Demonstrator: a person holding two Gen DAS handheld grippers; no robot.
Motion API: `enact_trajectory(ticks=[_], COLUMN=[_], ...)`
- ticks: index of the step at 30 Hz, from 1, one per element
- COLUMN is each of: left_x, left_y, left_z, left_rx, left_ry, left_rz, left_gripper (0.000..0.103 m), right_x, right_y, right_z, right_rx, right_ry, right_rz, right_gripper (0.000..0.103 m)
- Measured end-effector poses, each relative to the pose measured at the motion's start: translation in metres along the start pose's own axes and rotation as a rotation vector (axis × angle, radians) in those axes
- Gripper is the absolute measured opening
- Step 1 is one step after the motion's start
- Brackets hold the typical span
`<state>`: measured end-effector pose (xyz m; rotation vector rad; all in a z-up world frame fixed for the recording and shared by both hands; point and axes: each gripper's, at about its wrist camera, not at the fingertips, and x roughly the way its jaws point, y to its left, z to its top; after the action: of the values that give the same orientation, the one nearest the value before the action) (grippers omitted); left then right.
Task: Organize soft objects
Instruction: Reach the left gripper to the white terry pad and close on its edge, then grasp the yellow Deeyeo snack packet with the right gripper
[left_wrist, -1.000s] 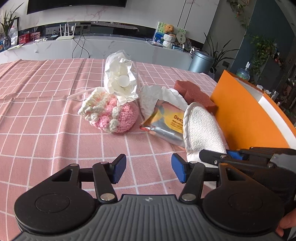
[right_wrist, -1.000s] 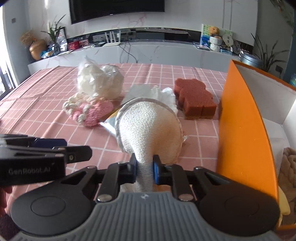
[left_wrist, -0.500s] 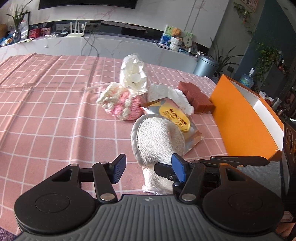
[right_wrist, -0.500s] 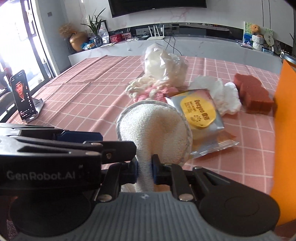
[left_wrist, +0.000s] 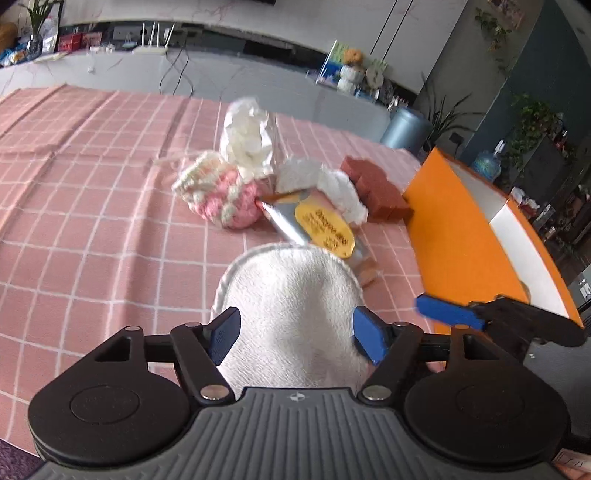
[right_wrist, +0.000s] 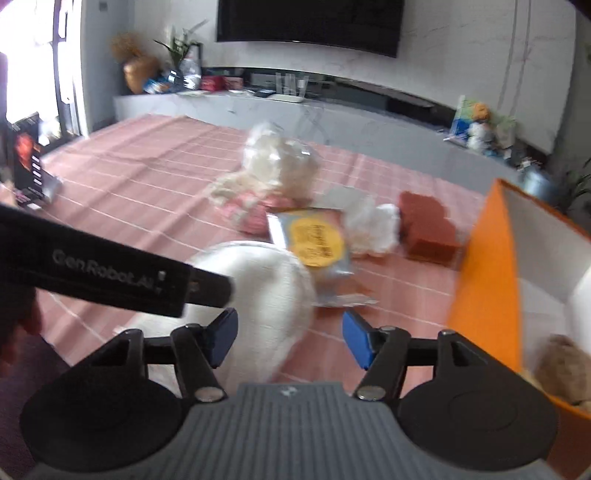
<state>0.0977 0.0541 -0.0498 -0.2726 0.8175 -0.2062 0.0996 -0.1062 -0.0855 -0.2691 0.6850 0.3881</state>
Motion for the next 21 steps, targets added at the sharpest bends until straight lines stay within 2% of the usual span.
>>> enact_trajectory(ticks=[2, 3, 7, 9, 12, 16, 17, 21], left_x=[0.01, 0.016, 0.038, 0.049, 0.056, 0.058, 0.058, 0.056], left_y=[-0.004, -0.005, -0.011, -0.012, -0.017, -0.02, -0.022, -0.023], left_z=[0.0, 0.0, -0.003, -0.005, -0.011, -0.014, -0.014, -0.016], left_rx=[-0.012, -0.017, 0.032, 0.048, 0.116, 0.143, 0.157, 0.178], left_ry=[0.038, 0.053, 0.098, 0.125, 0.106, 0.099, 0.097, 0.07], left_rz=[0.008, 0.015, 0.097, 0.111, 0.163, 0.154, 0.152, 0.144], left_gripper=[0.082, 0.083, 0.087, 0.089, 0.09, 0.089, 0.087, 0.049], right_x=[0.004, 0.006, 0.016, 0.021, 0.028, 0.039, 0.04, 0.041], right_y=[-0.002, -0.004, -0.007, -0.006, -0.008, -0.01, -0.009, -0.007], right_z=[-0.004, -0.005, -0.009, -0.011, -0.014, -0.017, -0.018, -0.017], right_rx=[-0.053, -0.062, -0.056, -0.062, -0.053, -0.02, -0.021, -0.025], right_ry=[0.011, 0.017, 0.046, 0.056, 0.064, 0.093, 0.093, 0.089], right_rz=[-0.051, -0.066, -0.052, -0.054, -0.039, -0.008, -0.008, 0.0], right_gripper=[0.052, 0.042, 0.037, 0.036, 0.031, 0.025, 0.025, 0.025])
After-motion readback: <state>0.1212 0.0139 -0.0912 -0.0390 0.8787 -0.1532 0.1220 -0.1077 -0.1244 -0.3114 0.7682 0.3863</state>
